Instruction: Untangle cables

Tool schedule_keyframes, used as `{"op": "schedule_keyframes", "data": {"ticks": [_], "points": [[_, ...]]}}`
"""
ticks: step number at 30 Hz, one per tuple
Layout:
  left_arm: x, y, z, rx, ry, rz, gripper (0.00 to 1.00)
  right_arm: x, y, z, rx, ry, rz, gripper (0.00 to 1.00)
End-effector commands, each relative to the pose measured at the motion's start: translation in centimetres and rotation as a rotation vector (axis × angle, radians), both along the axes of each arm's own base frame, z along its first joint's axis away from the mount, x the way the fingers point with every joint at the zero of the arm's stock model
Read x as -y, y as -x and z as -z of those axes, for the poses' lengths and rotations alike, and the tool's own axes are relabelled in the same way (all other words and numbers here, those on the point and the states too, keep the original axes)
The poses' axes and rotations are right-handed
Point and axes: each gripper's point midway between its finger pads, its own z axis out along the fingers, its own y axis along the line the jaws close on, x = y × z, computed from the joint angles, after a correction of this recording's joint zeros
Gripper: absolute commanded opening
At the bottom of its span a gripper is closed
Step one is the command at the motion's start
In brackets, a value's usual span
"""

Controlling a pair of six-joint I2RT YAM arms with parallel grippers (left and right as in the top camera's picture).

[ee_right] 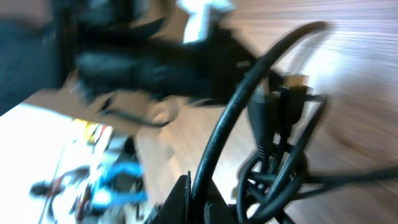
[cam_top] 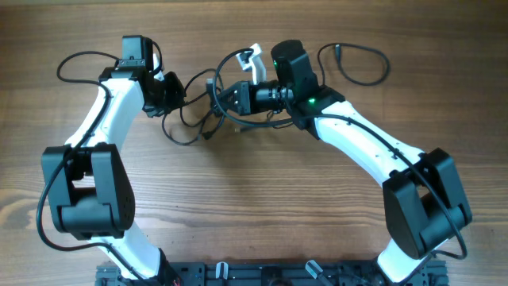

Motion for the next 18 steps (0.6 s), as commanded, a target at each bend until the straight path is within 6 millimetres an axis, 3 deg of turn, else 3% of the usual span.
{"op": "schedule_keyframes", "data": {"ticks": [1, 4, 7, 12, 18], "points": [[0.2, 0.1, 0.4, -0.010, 0.013, 0.008, 0.13, -0.2, 2.8, -3.9, 0.091, -0.137, -0.205, 0.04], [0.2, 0.1, 0.4, -0.010, 0.013, 0.008, 0.14, -0.3, 2.4, -4.2, 0.118, -0.142, -0.191, 0.04], [0.2, 0.1, 0.4, -0.010, 0.013, 0.008, 0.14, 0.3, 0.1, -3.3, 0.046, -0.092, -0.048, 0.04], [0.2, 0.1, 0.4, -0.010, 0.013, 0.008, 0.14, 0.3, 0.4, -3.9, 0.053, -0.119, -0.076, 0.04], [0.1, 0.1, 0.4, -0.007, 0.013, 0.006, 0.10, 1.3, -0.6, -0.8, -0.043, 0.006, 0.042, 0.04]]}}
